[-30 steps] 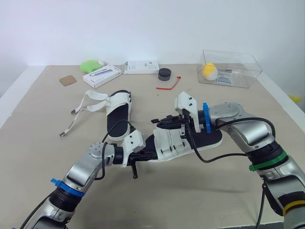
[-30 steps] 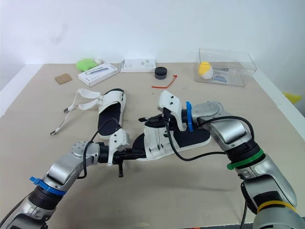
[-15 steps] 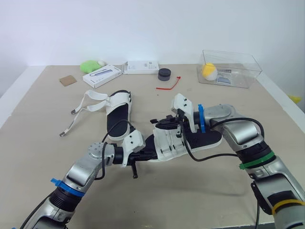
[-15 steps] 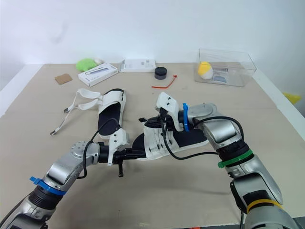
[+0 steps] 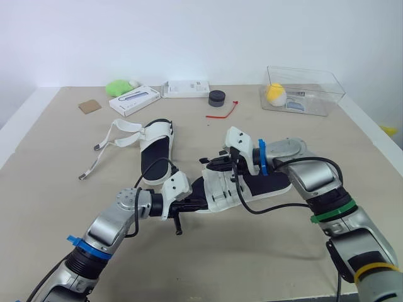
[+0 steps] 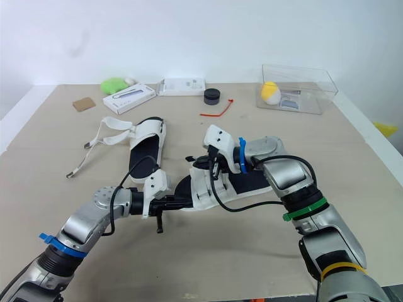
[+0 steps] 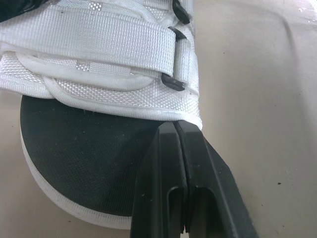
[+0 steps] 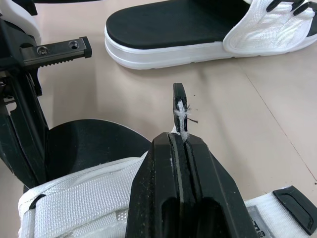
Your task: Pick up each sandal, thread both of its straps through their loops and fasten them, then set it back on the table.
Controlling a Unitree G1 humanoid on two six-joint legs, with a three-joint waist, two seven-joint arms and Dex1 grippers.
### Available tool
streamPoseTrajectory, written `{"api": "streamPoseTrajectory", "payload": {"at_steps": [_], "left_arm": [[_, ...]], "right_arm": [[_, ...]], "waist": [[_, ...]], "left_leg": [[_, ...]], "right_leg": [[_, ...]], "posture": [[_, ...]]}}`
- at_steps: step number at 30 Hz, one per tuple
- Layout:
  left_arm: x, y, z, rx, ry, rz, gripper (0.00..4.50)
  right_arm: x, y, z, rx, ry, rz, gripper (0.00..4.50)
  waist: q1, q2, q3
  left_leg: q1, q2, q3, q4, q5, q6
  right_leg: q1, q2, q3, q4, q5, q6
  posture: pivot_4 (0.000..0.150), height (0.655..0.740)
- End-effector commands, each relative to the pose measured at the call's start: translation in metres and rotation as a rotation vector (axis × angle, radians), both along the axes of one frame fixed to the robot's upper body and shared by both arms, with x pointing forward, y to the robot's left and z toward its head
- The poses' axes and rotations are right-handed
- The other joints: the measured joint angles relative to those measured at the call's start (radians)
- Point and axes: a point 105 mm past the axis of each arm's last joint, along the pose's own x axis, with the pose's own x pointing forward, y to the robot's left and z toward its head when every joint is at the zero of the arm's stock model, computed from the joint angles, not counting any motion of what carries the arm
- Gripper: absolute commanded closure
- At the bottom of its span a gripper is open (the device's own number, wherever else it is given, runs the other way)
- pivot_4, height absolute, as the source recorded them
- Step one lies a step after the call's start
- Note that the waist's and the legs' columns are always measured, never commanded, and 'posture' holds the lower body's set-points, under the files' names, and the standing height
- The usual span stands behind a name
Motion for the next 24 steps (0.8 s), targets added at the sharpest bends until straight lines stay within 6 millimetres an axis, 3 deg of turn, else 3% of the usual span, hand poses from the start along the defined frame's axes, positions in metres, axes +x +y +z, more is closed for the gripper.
{"api": "streamPoseTrajectory", "payload": {"at_steps": [1, 8, 12, 18, 24], "left_arm": [[-0.011, -0.001, -0.020, 0.043, 0.080, -0.019, 4.50], [-0.012, -0.002, -0.020, 0.039, 0.082, -0.020, 4.50], [-0.012, -0.003, -0.020, 0.038, 0.083, -0.021, 4.50], [-0.012, -0.003, -0.020, 0.036, 0.085, -0.021, 4.50], [-0.012, -0.003, -0.021, 0.035, 0.085, -0.021, 4.50]], "right_arm": [[0.013, -0.010, 0.018, 0.001, -0.094, -0.069, 4.46], [0.017, -0.013, 0.015, -0.045, -0.133, -0.100, 4.46], [0.018, -0.015, 0.015, -0.052, -0.141, -0.105, 2.98], [0.020, -0.014, 0.016, -0.071, -0.190, -0.092, 0.14], [0.024, -0.016, 0.015, -0.134, -0.273, -0.076, 0.06]], "waist": [[0.000, 0.000, 0.000], [0.000, 0.000, 0.000], [0.000, 0.000, 0.000], [0.000, 0.000, 0.000], [0.000, 0.000, 0.000]], "left_leg": [[0.000, 0.000, 0.000, 0.000, 0.000, 0.000], [0.000, 0.000, 0.000, 0.000, 0.000, 0.000], [0.000, 0.000, 0.000, 0.000, 0.001, 0.000], [0.000, 0.000, 0.000, -0.001, 0.000, 0.000], [-0.001, -0.001, 0.000, -0.001, 0.000, 0.000]], "right_leg": [[0.000, 0.000, 0.000, 0.000, 0.000, 0.000], [0.000, 0.000, 0.000, 0.000, 0.000, -0.001], [0.000, 0.000, 0.001, 0.000, -0.001, -0.002], [0.000, 0.000, 0.001, 0.000, 0.000, 0.000], [0.000, 0.000, 0.001, 0.000, -0.001, 0.000]], "posture": [[0.150, 0.7400], [0.150, 0.7400], [0.150, 0.7400], [0.150, 0.7400], [0.150, 0.7400]]}}
